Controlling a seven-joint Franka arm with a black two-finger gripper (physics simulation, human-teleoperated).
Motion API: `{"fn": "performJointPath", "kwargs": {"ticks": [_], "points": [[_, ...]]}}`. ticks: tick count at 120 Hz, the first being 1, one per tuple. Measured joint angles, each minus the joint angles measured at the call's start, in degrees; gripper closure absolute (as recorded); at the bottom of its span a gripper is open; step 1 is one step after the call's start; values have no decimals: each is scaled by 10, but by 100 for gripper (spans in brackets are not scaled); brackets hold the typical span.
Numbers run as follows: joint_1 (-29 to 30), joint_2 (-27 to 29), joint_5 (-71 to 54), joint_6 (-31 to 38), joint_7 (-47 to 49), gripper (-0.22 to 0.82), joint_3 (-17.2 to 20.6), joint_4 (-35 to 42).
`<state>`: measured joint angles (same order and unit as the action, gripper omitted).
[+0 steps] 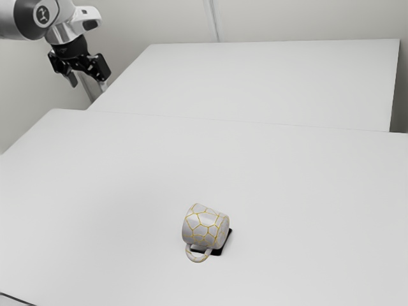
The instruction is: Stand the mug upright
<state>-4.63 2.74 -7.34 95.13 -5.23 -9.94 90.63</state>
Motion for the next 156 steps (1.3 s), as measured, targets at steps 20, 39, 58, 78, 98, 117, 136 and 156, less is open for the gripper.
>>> {"fn": "performJointPath", "kwargs": {"ticks": [20,39,58,78,98,117,136,156], "points": [[2,-1,3,3,-1,0,0,0],[2,-8,16,16,-1,0,-2,20],[2,-11,112,23,0,0,-12,89],[25,-33,245,27,3,0,-26,173],[52,-78,359,29,15,0,-27,232],[30,-106,430,30,38,0,-27,257],[18,-133,485,30,67,0,-27,267],[2,-148,547,36,93,0,-21,298]]}}
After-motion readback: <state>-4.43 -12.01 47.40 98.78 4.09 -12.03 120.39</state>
